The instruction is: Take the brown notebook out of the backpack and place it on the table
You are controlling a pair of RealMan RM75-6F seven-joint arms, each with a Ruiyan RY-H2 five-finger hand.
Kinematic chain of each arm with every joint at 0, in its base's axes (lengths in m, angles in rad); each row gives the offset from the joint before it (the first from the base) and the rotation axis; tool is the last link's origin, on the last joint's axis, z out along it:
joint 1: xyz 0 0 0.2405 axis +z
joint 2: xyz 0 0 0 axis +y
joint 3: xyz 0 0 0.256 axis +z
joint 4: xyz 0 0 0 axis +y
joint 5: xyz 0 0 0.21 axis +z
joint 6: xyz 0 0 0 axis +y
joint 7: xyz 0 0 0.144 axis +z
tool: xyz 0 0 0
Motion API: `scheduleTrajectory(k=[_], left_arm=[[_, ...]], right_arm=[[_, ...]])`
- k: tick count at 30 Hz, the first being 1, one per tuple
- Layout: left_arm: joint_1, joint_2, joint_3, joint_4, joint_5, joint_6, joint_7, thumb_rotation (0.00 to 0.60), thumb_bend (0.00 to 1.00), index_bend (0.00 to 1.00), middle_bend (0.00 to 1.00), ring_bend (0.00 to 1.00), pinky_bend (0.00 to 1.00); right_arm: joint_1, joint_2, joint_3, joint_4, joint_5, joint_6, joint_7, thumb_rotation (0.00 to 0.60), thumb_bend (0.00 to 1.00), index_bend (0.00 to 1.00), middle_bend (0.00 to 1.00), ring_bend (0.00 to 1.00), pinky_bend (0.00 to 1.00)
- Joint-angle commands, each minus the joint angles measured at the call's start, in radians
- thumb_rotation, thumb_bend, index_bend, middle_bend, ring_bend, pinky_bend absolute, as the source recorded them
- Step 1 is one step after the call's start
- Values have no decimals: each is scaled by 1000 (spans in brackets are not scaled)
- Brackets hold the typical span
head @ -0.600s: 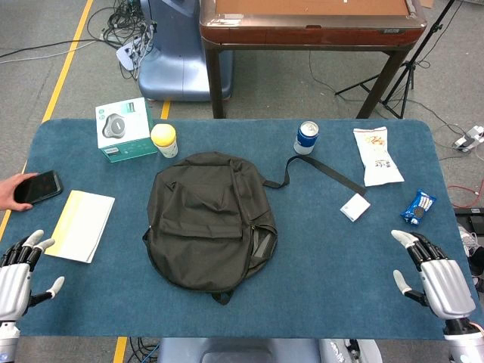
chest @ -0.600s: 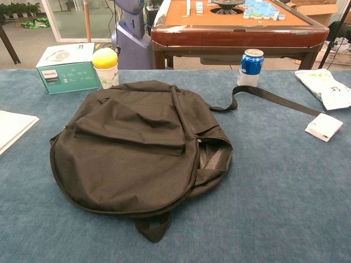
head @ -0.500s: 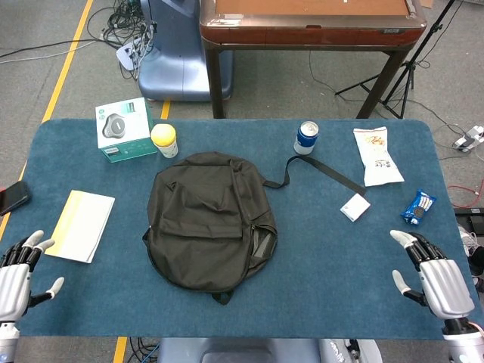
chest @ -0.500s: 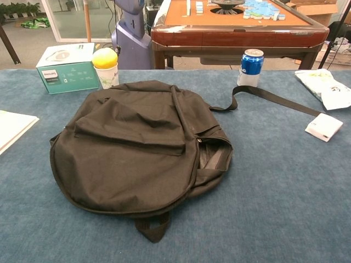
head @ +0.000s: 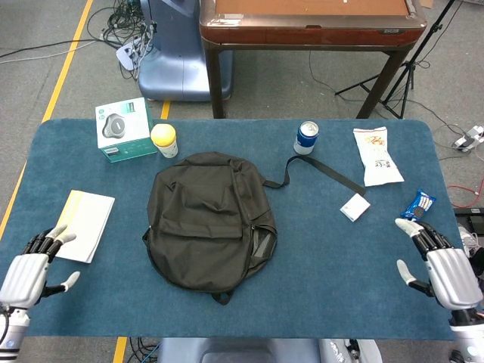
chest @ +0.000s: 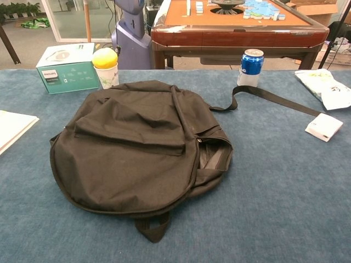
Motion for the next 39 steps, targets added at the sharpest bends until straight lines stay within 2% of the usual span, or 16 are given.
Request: scheduleTrajectory(k=[1, 5, 11, 17, 22, 39], left_arm=[[-69, -18, -3, 70, 51, -73, -66, 600, 201, 231, 108, 89, 91], [-140, -61, -6, 150, 93, -138, -147, 600, 201, 231, 108, 89, 91], [-231, -154, 0, 280, 166, -183, -233, 600, 201, 224, 108, 89, 90], [-304, -230, 21, 380, 227, -205, -266, 600, 200, 100, 48, 81, 91], [-351, -279, 33, 426, 257, -216, -254, 600, 201, 58, 5, 62, 90], [-459, -390, 82, 547, 311, -261, -79, 600, 201, 47, 0, 59, 90]], right_arm=[[7, 21, 9, -24, 7, -5, -8, 600, 405, 146, 179, 120, 280], [10, 36, 12, -43, 10, -7, -17, 600, 405, 146, 178, 119, 280], [7, 52, 9, -66, 10, -7, -31, 600, 405, 146, 176, 118, 280], [-5, 62, 1, -75, 5, 7, -35, 600, 406, 146, 175, 116, 280], [-16, 61, -5, -74, 3, 15, -33, 600, 406, 146, 175, 116, 280], [-42, 50, -21, -52, 2, 34, -15, 600, 405, 146, 175, 116, 280]])
